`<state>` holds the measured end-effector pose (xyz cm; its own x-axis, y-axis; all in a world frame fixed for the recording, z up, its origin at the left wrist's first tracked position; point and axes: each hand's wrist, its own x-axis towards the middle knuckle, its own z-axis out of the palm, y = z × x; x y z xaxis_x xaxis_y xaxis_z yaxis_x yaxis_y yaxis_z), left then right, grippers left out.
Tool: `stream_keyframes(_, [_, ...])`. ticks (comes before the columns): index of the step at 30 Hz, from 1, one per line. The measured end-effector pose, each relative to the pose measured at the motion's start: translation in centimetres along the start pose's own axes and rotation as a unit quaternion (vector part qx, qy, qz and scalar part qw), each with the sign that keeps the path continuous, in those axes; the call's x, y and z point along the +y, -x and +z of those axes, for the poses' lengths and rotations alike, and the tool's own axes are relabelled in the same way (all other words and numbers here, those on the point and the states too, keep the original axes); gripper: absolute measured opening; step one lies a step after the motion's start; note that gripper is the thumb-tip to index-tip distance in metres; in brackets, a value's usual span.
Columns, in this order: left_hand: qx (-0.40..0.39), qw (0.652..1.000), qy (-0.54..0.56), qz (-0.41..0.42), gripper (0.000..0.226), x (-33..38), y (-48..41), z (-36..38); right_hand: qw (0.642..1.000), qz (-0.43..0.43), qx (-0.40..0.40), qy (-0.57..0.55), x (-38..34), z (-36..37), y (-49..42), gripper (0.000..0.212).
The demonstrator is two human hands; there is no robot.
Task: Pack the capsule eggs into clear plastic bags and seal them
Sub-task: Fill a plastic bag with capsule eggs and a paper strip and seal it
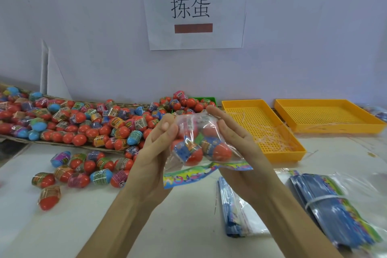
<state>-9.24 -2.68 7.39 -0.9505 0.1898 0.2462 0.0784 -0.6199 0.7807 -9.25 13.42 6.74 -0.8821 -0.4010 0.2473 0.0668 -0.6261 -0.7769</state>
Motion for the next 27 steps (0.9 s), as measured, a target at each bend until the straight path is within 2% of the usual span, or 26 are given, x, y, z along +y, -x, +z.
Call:
stream_keyframes(2, [0.036, 0.995, -0.094, 0.003, 0.116, 1.1, -0.9, 0.2, 1.000, -0.013, 0.004, 0.002, 0.3, 0.0, 0.0, 0.036])
stream_keyframes(3, [0.031, 0.995, -0.099, 0.006, 0.112, 1.3, -1.0, -0.1, 1.000, -0.022, 0.007, 0.016, 0.2, 0.0, -0.1, 0.035])
stream_keyframes(4, [0.042, 0.995, -0.088, 0.012, 0.094, 1.0, -1.1, -0.6, 0.998, -0.028, 0.013, 0.046, -0.1, -0.1, -0.2, 0.034])
stream_keyframes(6, [0.011, 0.999, -0.039, 0.034, 0.042, 0.2, 0.0, -0.9, 0.988, -0.033, 0.042, 0.148, -0.9, -0.9, -0.3, 0.040])
stream_keyframes(8, [0.012, 0.993, -0.102, 0.057, 0.022, -0.7, 0.8, -0.8, 0.944, -0.060, 0.116, 0.304, -2.0, -2.0, -0.2, 0.058])
stream_keyframes(9, [0.020, 0.987, -0.141, 0.077, 0.020, -1.2, 0.8, -1.1, 0.903, -0.094, 0.171, 0.382, -2.6, -2.5, -0.2, 0.063])
stream_keyframes(11, [0.033, 0.968, -0.222, 0.113, 0.018, -1.5, 0.6, -1.2, 0.831, -0.185, 0.237, 0.468, -2.9, -2.8, 0.1, 0.056])
stream_keyframes(12, [0.030, 0.957, -0.257, 0.128, 0.016, -1.8, 0.6, -1.2, 0.822, -0.213, 0.233, 0.473, -2.6, -2.5, 0.2, 0.051])
stream_keyframes(14, [0.015, 0.942, -0.298, 0.157, 0.014, -2.4, 0.7, -1.2, 0.849, -0.177, 0.170, 0.469, -1.0, -1.4, 0.2, 0.057])
stream_keyframes(16, [-0.010, 0.945, -0.283, 0.164, 0.012, -2.6, 0.9, -1.0, 0.873, -0.080, 0.110, 0.469, 1.0, -0.1, 0.0, 0.076])
stream_keyframes(18, [-0.027, 0.951, -0.267, 0.155, 0.010, -2.5, 0.9, -1.1, 0.883, -0.052, 0.095, 0.457, 2.3, 0.4, -0.1, 0.081])
stream_keyframes(20, [-0.035, 0.955, -0.258, 0.145, 0.015, -2.4, 0.9, -1.2, 0.895, -0.070, 0.092, 0.431, 2.4, 0.2, -0.1, 0.073])
stream_keyframes(24, [-0.044, 0.961, -0.238, 0.132, 0.032, -2.9, 0.8, -1.0, 0.922, -0.038, 0.098, 0.372, 1.6, -0.1, 0.0, 0.052])
stream_keyframes(27, [-0.016, 0.966, -0.215, 0.142, 0.048, -3.0, 0.3, -0.6, 0.944, -0.017, 0.087, 0.317, 1.8, 0.2, -0.2, 0.049])
